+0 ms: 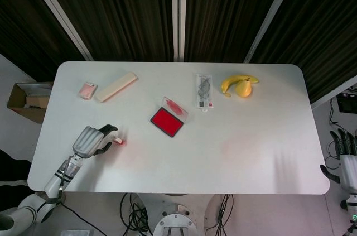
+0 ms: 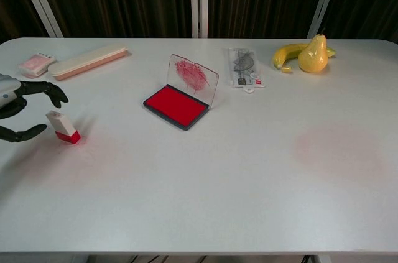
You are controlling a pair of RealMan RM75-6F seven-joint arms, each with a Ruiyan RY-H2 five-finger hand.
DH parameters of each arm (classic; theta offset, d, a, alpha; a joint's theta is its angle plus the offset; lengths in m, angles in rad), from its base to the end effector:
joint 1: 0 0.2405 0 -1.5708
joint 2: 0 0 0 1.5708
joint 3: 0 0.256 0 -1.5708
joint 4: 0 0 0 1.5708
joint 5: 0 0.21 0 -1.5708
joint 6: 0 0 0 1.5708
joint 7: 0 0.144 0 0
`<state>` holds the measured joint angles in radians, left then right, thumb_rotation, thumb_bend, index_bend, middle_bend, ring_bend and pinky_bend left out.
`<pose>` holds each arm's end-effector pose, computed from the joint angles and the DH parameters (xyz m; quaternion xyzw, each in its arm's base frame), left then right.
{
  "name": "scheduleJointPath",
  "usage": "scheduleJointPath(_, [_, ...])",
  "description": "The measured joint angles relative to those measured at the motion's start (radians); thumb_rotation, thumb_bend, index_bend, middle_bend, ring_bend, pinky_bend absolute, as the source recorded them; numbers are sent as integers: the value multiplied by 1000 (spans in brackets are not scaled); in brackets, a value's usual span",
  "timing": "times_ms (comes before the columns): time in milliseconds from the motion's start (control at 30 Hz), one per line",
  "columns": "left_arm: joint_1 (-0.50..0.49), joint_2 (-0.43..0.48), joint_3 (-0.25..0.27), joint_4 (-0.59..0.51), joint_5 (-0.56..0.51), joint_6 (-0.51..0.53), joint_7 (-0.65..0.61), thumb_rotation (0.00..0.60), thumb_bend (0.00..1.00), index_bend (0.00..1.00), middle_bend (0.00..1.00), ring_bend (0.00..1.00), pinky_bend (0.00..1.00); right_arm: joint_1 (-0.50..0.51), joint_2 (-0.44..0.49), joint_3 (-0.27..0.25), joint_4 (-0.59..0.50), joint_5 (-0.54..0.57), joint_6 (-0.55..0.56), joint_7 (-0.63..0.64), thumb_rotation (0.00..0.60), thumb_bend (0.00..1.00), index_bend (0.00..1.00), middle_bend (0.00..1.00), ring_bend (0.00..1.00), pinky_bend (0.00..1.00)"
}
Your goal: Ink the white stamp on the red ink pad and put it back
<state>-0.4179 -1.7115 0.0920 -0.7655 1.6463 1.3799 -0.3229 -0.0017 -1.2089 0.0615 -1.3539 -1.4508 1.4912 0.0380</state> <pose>-0.3056 0.2720 -0.0009 -0.7312 -0.3271 -0.4254 0.4212 -0.3720 -0.1547 0.1637 0.5736 -0.3784 0.3220 0.6513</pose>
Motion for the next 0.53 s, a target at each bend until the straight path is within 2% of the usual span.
scheduleJointPath(67, [16,26,-12,-34,-14,24,12,600,299,274,325,787,879,-4,3,-1,-1,-10,14,3,600,105,0,0,0,0])
scheduleJointPath(100, [30,46,-23,-64,-29,40,15,584,291,273,321,702,832,-5,5,-2,-1,-15,21,5,600,102,0,0,0,0])
scheduleJointPath(167, [57,83,-39,-122,-55,67,12,415,277,259,292,499,661,-8,8,-8,1,-31,30,10,600,90,0,0,0,0])
scheduleJointPath(233, [93,141,-53,-205,-87,97,6,86,264,219,204,208,348,-10,10,-16,6,-47,33,18,600,74,0,0,0,0])
scheduleJointPath(267, [112,171,-58,-241,-99,113,8,13,260,200,164,129,259,-10,11,-23,11,-59,35,26,600,72,0,0,0,0])
scheduleJointPath(400, [215,299,-65,-337,-137,202,63,0,258,167,118,92,210,-14,7,-40,40,-88,46,48,600,72,0,0,0,0])
scheduleJointPath(533, [252,335,-58,-344,-153,207,90,0,258,157,112,91,204,-17,3,-48,46,-99,52,48,600,84,0,0,0,0])
